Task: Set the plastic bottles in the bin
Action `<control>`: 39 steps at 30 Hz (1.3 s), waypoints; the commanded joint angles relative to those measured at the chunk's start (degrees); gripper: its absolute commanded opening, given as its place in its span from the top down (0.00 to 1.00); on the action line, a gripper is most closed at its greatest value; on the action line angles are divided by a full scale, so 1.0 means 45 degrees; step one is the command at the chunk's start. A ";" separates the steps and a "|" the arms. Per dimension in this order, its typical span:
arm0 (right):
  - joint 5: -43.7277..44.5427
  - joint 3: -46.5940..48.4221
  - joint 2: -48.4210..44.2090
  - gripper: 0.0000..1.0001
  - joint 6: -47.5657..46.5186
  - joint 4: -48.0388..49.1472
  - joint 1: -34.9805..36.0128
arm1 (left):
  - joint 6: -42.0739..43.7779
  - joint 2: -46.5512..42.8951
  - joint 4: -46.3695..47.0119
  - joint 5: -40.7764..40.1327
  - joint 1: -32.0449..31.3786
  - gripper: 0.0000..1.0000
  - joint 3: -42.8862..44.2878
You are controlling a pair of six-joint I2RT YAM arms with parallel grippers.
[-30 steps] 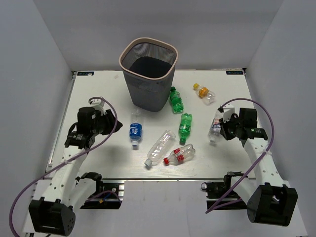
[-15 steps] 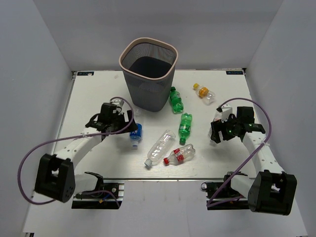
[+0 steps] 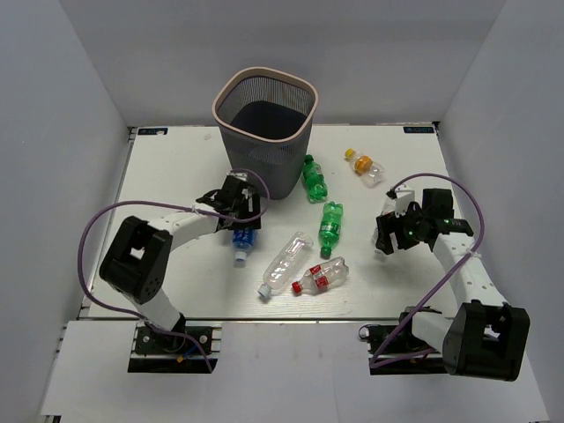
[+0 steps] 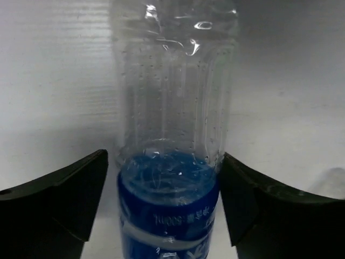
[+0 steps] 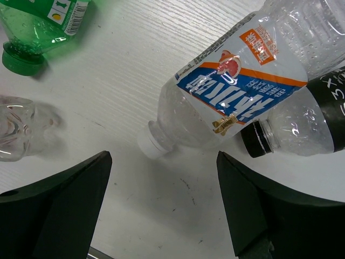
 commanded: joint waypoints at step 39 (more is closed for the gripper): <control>-0.4572 0.4036 0.3660 0.45 0.1400 -0.1253 0.1761 | 0.0943 0.1678 0.4616 -0.0741 -0.1112 0.88 1.1958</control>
